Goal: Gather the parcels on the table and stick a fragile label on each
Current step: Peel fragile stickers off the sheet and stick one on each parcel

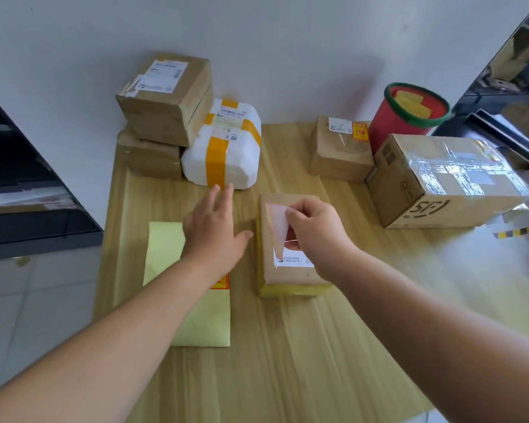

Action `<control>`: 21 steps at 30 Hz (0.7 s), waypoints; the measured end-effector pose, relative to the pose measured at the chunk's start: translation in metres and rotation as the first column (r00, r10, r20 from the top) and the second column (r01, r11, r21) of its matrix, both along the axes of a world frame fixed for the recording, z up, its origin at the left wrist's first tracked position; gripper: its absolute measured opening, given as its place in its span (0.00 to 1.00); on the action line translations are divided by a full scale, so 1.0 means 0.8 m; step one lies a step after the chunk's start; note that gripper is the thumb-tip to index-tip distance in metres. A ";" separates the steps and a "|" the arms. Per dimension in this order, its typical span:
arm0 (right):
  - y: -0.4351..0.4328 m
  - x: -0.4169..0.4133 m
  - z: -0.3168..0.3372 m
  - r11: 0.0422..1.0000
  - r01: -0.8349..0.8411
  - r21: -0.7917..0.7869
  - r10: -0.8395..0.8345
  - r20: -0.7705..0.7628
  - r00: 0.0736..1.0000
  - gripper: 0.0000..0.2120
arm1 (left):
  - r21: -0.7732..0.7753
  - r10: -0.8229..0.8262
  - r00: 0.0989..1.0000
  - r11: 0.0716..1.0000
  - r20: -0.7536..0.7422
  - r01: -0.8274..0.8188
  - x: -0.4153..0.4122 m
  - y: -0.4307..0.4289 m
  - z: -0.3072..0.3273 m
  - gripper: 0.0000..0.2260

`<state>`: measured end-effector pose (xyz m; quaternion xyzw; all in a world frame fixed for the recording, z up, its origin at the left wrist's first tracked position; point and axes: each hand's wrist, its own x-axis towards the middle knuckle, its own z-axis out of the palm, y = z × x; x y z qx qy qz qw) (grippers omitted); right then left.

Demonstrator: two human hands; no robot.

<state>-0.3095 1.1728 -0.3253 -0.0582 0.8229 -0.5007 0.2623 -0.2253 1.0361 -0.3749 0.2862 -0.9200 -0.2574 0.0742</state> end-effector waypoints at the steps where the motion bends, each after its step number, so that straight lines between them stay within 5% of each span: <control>1: -0.001 0.001 -0.002 1.000 0.002 -0.003 -0.002 0.004 1.000 0.07 | 0.116 -0.011 1.000 0.993 -0.026 0.014 0.000 0.004 0.001 0.35; 3: -0.003 0.003 -0.006 1.000 0.004 -0.001 -0.004 0.004 1.000 0.08 | 0.306 -0.014 0.994 0.951 -0.107 0.046 0.003 0.014 0.003 0.27; 6: -0.006 0.008 -0.010 1.000 -0.006 0.016 0.006 -0.002 1.000 0.07 | 0.381 -0.057 0.963 0.911 -0.262 0.157 0.008 0.034 0.002 0.13; 11: -0.008 0.012 -0.018 1.000 0.015 -0.002 -0.015 0.039 0.999 0.07 | 0.523 -0.006 0.950 0.834 -0.311 0.177 0.000 0.051 -0.006 0.11; 16: 0.002 0.010 -0.018 0.979 -0.023 -0.201 0.066 0.210 0.975 0.10 | 0.662 0.176 0.935 0.746 -0.308 0.078 -0.012 0.048 -0.001 0.07; 21: 0.021 0.004 -0.020 0.990 -0.018 -0.137 0.040 0.165 0.986 0.10 | 0.770 0.318 0.923 0.636 -0.215 -0.040 -0.021 0.039 -0.002 0.06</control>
